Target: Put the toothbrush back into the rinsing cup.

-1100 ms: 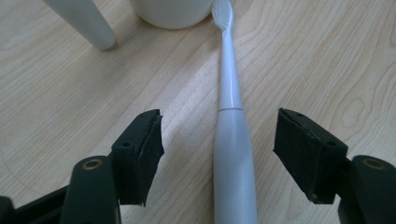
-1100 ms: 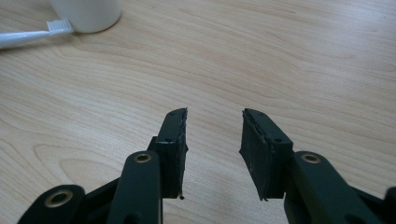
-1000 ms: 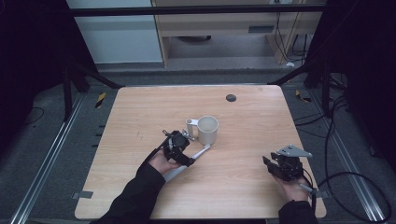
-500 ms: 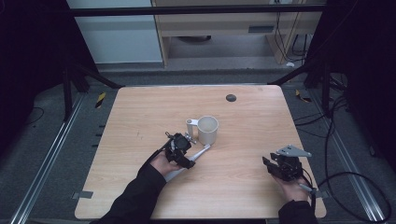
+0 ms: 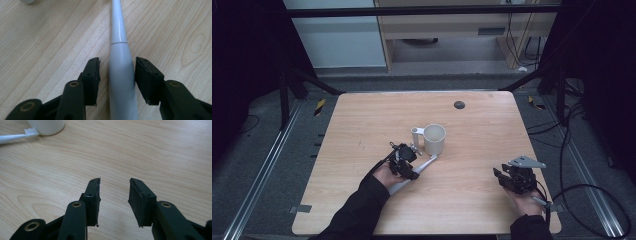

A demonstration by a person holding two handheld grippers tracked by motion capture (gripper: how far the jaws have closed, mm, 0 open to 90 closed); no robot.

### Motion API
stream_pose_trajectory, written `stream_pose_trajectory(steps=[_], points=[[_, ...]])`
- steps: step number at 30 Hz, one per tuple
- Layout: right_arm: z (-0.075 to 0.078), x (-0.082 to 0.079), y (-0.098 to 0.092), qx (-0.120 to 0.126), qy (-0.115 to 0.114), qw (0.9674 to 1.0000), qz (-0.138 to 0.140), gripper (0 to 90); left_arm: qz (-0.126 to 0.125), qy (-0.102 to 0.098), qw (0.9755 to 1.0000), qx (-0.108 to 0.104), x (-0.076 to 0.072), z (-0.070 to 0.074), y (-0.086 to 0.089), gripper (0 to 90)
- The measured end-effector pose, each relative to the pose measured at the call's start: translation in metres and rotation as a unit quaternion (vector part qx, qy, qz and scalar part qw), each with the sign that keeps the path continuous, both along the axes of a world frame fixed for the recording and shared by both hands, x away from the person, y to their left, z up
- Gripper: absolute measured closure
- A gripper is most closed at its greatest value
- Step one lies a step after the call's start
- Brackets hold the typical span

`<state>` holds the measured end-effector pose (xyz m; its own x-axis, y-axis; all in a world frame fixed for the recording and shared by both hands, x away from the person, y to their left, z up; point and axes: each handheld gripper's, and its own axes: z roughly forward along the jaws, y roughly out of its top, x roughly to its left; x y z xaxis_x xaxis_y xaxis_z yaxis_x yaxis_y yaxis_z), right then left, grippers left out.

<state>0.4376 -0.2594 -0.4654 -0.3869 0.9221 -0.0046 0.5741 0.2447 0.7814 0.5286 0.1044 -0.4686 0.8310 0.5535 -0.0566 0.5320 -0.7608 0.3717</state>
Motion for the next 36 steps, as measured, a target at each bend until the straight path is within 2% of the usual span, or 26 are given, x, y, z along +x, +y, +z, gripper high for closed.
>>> stream_pose_trajectory(steps=[8, 18, 21, 26, 36], points=[[-0.001, 0.001, 0.000, -0.001, 0.000, 1.0000, -0.001, 60.8, -0.001, 0.001, 1.0000, -0.008, 0.001, 0.000, 0.000, 65.3], [0.000, 0.001, -0.001, -0.001, 0.000, 1.0000, 0.000, 61.0, -0.006, -0.004, 0.9999, -0.007, 0.000, 0.000, 0.000, 66.7], [-0.001, 0.001, -0.001, -0.001, 0.001, 1.0000, -0.001, 61.1, -0.010, -0.016, 0.9998, -0.002, -0.001, 0.001, 0.001, 66.8], [-0.001, 0.001, -0.002, -0.001, 0.002, 1.0000, -0.001, 61.3, -0.008, -0.022, 0.9996, -0.014, -0.003, 0.007, 0.006, 66.8], [-0.001, 0.001, -0.001, 0.001, 0.002, 1.0000, -0.001, 61.3, -0.006, -0.032, 0.9993, -0.020, -0.007, 0.015, 0.014, 66.9]])
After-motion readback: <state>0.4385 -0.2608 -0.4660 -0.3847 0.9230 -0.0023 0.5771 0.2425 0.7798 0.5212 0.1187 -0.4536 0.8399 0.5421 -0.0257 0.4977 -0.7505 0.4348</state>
